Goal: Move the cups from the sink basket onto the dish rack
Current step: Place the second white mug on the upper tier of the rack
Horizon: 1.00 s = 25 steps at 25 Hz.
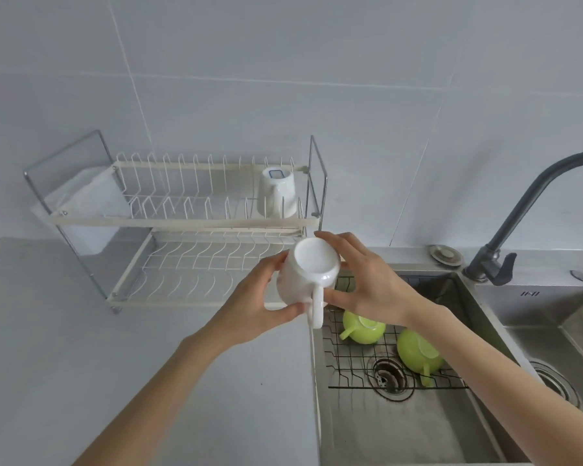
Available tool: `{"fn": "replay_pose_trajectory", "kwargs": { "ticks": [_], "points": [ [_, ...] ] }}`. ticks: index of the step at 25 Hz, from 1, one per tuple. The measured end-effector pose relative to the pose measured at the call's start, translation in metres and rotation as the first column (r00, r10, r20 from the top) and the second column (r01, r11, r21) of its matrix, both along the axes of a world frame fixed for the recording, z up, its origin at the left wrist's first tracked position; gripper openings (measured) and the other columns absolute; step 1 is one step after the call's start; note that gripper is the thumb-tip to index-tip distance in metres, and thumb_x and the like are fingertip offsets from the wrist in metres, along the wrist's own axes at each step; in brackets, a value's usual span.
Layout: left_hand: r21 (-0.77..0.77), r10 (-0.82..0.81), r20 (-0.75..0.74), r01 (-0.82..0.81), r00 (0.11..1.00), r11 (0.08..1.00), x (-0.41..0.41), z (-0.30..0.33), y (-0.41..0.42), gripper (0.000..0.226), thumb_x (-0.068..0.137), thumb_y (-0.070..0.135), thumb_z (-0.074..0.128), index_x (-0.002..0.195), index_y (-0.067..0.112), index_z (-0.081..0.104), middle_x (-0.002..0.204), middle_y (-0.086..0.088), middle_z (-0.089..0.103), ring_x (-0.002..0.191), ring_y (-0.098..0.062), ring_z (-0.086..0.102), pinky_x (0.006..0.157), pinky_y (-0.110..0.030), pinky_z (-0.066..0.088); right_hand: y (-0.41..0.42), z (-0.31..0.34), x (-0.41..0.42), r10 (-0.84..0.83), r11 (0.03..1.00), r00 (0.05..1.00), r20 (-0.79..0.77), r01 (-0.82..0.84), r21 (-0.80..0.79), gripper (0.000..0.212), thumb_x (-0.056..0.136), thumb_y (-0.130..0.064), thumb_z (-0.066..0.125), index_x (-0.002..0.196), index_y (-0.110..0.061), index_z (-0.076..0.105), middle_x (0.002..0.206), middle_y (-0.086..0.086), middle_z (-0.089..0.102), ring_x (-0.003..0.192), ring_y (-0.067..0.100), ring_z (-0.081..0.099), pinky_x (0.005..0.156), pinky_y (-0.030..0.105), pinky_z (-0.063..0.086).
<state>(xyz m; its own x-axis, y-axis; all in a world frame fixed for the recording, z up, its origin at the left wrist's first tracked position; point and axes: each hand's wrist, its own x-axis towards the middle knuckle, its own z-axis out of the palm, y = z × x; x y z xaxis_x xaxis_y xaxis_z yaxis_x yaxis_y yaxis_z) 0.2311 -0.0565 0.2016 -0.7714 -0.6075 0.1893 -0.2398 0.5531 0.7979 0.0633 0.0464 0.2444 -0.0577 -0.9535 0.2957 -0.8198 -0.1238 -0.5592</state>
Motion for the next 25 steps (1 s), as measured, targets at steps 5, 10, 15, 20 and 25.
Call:
{"fn": "replay_pose_trajectory", "kwargs": {
  "ticks": [5, 10, 15, 20, 25],
  "points": [
    [-0.14, 0.031, -0.084, -0.043, 0.996, 0.989, 0.027, 0.031, -0.03, 0.069, 0.057, 0.058, 0.059, 0.118, 0.038, 0.034, 0.124, 0.016, 0.042, 0.118, -0.005, 0.041, 0.092, -0.008, 0.03, -0.031, 0.031, 0.03, -0.013, 0.998, 0.999, -0.029, 0.011, -0.069, 0.074, 0.076, -0.019, 0.072, 0.138, -0.016, 0.033, 0.125, 0.005, 0.047, 0.105, 0.016, 0.053, 0.096, 0.016, 0.045],
    [-0.236, 0.043, -0.105, -0.067, 0.993, 0.969, 0.046, 0.072, -0.068, 0.085, 0.055, 0.058, 0.061, 0.127, 0.018, 0.041, 0.118, 0.01, 0.045, 0.105, -0.004, 0.045, 0.083, -0.006, 0.032, -0.069, 0.068, 0.05, -0.014, 0.992, 0.999, -0.035, 0.009, -0.126, 0.073, 0.076, -0.017, 0.072, 0.138, -0.014, 0.034, 0.129, 0.008, 0.047, 0.107, 0.011, 0.048, 0.092, 0.013, 0.042],
    [-0.256, 0.084, -0.051, -0.095, 0.995, 0.962, 0.054, 0.102, -0.114, 0.067, 0.074, 0.03, 0.073, 0.129, 0.012, 0.04, 0.131, -0.005, 0.049, 0.105, -0.01, 0.047, 0.087, -0.023, 0.036, -0.116, 0.093, 0.061, -0.019, 0.992, 0.994, -0.108, 0.005, -0.123, 0.072, 0.077, -0.019, 0.071, 0.138, -0.012, 0.033, 0.127, 0.011, 0.047, 0.104, 0.012, 0.047, 0.089, 0.011, 0.041],
    [-0.193, 0.102, -0.018, -0.103, 0.995, 0.976, 0.056, 0.118, -0.166, 0.062, 0.078, 0.022, 0.069, 0.132, 0.015, 0.037, 0.136, -0.002, 0.048, 0.106, -0.011, 0.048, 0.088, -0.028, 0.038, -0.175, 0.107, 0.066, -0.041, 0.998, 0.997, -0.073, 0.037, -0.051, 0.067, 0.077, -0.025, 0.071, 0.134, -0.013, 0.038, 0.13, 0.012, 0.049, 0.114, 0.024, 0.052, 0.096, 0.029, 0.047],
    [-0.157, 0.135, 0.177, -0.108, 0.975, 0.982, 0.051, 0.105, -0.214, 0.062, 0.076, 0.026, 0.07, 0.128, 0.012, 0.039, 0.133, -0.004, 0.051, 0.113, -0.016, 0.05, 0.09, -0.027, 0.038, -0.233, 0.086, 0.064, -0.059, 0.994, 0.986, -0.155, 0.073, 0.084, 0.072, 0.075, -0.029, 0.073, 0.134, -0.009, 0.036, 0.129, 0.015, 0.051, 0.115, 0.029, 0.052, 0.101, 0.04, 0.044]
  ]
}}
